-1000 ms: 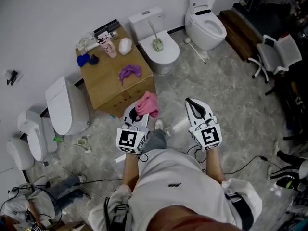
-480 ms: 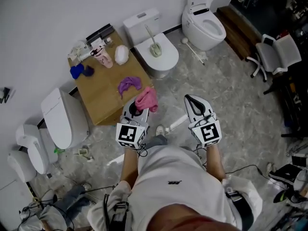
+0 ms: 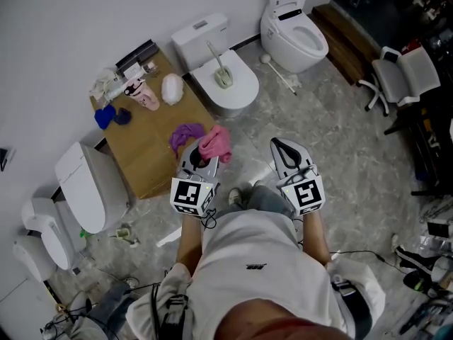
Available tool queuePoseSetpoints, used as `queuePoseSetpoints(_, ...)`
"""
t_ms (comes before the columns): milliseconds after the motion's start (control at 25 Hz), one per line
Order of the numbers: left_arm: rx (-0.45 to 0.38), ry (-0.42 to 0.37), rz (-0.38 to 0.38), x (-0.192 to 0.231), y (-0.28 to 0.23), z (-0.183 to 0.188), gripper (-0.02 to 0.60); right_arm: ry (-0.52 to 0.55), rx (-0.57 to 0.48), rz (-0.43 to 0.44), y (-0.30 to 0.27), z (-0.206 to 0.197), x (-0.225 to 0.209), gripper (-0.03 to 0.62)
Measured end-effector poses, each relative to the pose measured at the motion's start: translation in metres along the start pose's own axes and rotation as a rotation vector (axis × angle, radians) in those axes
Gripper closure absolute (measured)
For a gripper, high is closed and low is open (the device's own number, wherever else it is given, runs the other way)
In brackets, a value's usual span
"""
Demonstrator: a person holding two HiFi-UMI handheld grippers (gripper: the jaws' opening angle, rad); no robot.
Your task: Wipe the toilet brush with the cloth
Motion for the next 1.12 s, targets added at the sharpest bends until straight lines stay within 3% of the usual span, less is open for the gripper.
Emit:
queuePoseSetpoints(400,0.005,0.002,0.038,0.028,-0.069,0.002,0.522,-0.025,-0.007,0.043,-0.062,-0.009,-0.058,0.597)
queuePoseSetpoints(1120,0.034,0.035,0.232,0.073,-0.223,0.002,0.522,-0.017,-0.01,0.25,-0.2,-0.031,-0.216,0.597)
Point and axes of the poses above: the fingertips, and each gripper's own axes: y backward along the fingers, x to its left, z out of its top, the point moved 8 cm from there along y, backward along the fingers, and after that the axes turned 1 degree about y, right-handed, at the moved point
